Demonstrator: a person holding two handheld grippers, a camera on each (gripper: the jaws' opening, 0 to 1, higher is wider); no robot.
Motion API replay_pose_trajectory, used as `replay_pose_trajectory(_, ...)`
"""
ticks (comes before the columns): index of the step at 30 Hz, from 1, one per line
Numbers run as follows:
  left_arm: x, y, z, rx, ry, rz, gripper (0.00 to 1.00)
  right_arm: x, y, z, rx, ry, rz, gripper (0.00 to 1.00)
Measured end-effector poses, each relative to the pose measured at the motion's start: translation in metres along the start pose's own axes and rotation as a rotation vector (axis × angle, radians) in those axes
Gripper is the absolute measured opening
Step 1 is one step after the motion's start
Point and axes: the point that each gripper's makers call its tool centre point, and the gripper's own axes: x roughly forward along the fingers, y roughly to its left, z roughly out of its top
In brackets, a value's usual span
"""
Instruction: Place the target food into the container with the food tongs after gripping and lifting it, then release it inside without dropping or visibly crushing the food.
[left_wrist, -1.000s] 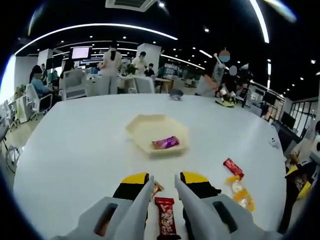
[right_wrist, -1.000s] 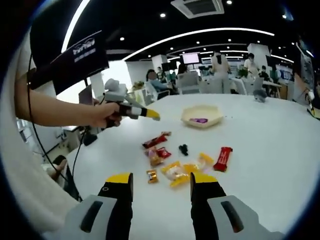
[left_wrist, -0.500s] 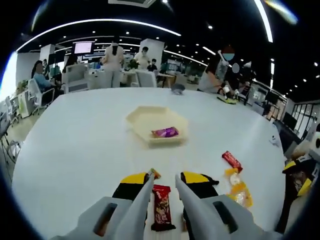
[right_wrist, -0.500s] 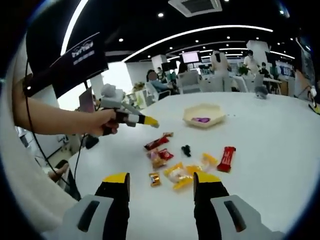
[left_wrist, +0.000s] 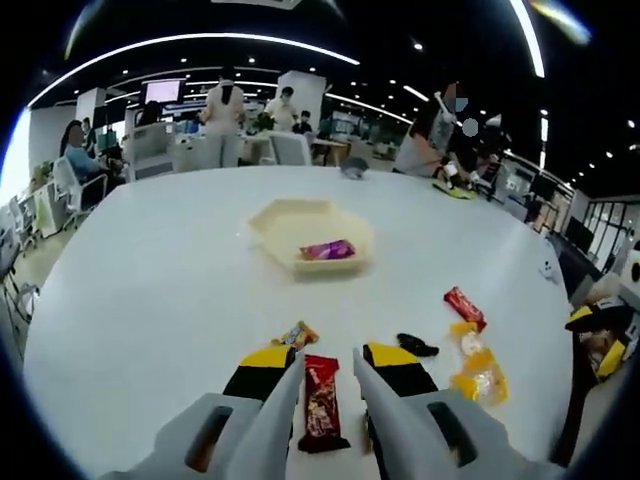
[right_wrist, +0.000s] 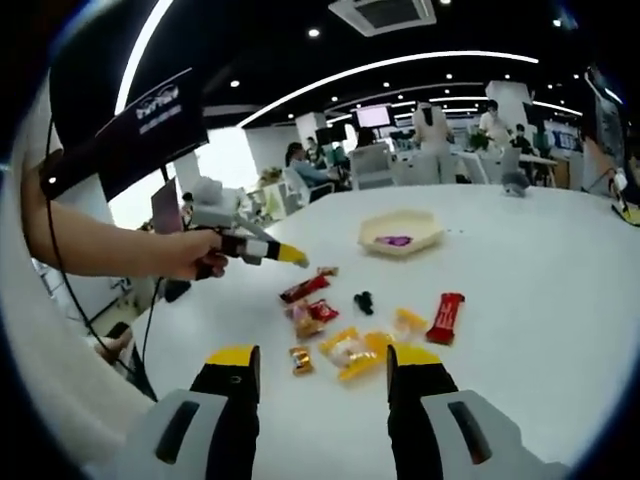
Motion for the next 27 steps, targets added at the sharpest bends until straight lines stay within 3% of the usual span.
replay_pose_trajectory(11,0.005,-0.004,-0.01,-0.009,0.015,-0.001,0.26,-0.001,0.002,-0.002,-0.022,0.018,0.006,0.51)
replay_pose_trajectory(19,0.004,-0.004,-0.021,-0.017,0.025,0.02,0.27,-0.004,0.008,-0.019,-0.003,0.063,0.015,0.49)
replay_pose_trajectory(27,0.008,0.002,-0.033,0.009,0.068,0.06,0.27,-0.001,0.004,-0.014,0.001,0.057,0.012,0.48)
